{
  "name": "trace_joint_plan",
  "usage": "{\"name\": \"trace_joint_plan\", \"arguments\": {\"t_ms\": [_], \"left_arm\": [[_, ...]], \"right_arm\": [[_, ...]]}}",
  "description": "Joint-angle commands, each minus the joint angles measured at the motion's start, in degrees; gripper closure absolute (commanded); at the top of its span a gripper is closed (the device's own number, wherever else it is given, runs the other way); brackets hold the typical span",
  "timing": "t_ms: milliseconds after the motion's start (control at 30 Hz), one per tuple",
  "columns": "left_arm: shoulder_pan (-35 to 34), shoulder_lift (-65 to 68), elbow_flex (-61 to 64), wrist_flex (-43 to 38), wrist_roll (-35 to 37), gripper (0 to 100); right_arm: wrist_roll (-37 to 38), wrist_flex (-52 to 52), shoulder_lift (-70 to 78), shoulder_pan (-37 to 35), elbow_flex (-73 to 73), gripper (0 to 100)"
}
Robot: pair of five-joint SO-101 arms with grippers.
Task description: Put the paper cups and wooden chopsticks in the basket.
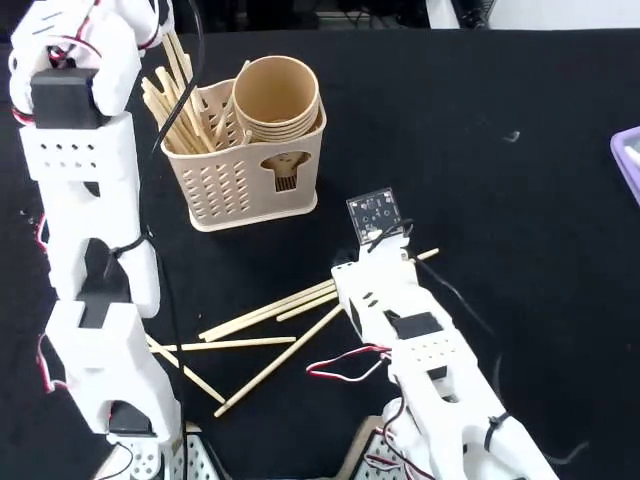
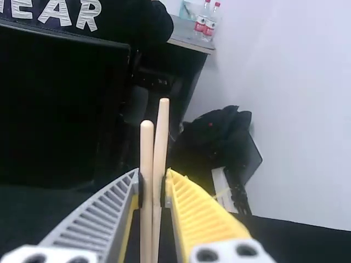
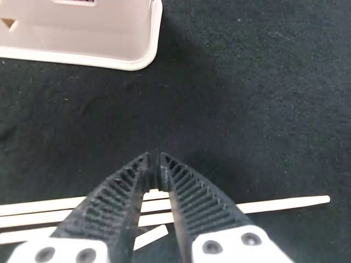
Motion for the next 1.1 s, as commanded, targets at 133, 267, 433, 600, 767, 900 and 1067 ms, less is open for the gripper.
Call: {"name": "trace_joint_plan", "arguments": {"t_ms": [133, 267, 433, 600, 767, 900, 1067], "left_arm": [[0.75, -2.73, -2.33, 5.27, -0.09, 85], [0.31, -3.25, -2.07, 6.42, -0.09, 84], [-1.36, -4.92, -5.05, 10.37, -0.18, 84], [-6.55, -7.91, -10.95, 18.46, -0.53, 84], [-18.15, -8.62, -12.53, 34.02, -0.62, 84], [-32.57, -6.68, 6.73, 34.2, -0.35, 84], [-40.75, -7.12, 32.13, 33.76, -0.7, 84]], "right_arm": [[0.44, -1.41, -1.27, -0.79, -0.4, 96.9], [0.44, -1.41, -1.27, -0.79, -0.4, 96.9], [0.44, -1.41, -1.27, -0.79, -0.31, 96.9], [0.44, -1.41, -1.27, -0.79, -0.31, 96.9], [0.44, -1.05, -1.27, -0.88, -0.22, 96.9], [0.44, 1.14, -1.63, -0.88, -0.84, 96.9], [0.44, 9.14, -1.45, -0.88, -4.7, 96.9]]}}
